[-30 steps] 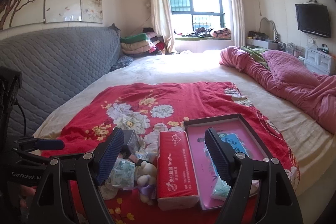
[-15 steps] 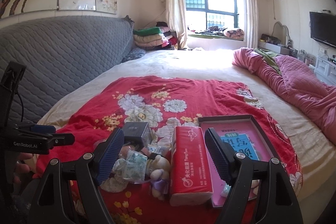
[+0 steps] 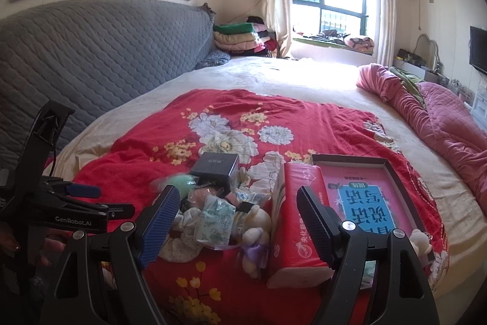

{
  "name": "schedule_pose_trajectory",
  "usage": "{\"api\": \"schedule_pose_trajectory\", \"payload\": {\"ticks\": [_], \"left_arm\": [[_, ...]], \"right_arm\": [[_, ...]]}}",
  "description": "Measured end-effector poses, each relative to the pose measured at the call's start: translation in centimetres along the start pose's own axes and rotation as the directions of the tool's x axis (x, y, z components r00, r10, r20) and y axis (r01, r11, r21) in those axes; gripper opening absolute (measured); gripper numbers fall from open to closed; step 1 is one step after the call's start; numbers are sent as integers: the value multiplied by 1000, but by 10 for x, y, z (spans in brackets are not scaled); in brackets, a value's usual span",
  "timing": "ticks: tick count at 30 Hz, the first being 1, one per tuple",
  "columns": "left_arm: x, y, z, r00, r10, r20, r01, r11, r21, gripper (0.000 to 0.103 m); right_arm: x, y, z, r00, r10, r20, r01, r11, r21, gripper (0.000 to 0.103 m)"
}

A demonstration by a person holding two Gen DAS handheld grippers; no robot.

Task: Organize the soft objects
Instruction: 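Grasp the floral scrunchie with the left tool while the right tool grasps another green tissue pack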

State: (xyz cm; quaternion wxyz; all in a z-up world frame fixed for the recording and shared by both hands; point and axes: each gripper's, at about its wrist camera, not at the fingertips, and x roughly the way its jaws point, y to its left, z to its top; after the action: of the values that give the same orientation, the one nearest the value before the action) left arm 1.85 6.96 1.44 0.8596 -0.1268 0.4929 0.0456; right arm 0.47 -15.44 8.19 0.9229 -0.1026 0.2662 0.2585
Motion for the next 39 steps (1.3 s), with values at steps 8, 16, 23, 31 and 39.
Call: {"api": "schedule_pose_trajectory", "payload": {"ticks": [8,16,23,31,39], "left_arm": [[26,4,-6,999,-10,-42,10,1000,-6,84],[52,6,-6,996,-21,-90,20,1000,-14,84],[71,5,-2,993,-41,-115,38,999,-26,83],[89,5,3,987,-78,-139,72,996,-49,58],[95,20,5,978,-163,-129,148,982,-118,15]], "right_arm": [[31,15,-18,996,28,-81,-32,998,-49,80],[57,27,-31,990,20,-141,-36,993,-111,80],[69,25,-36,986,8,-167,-28,992,-120,80],[86,25,-38,982,-10,-190,-18,989,-146,80],[109,38,-40,975,0,-222,-39,984,-174,80]]}}
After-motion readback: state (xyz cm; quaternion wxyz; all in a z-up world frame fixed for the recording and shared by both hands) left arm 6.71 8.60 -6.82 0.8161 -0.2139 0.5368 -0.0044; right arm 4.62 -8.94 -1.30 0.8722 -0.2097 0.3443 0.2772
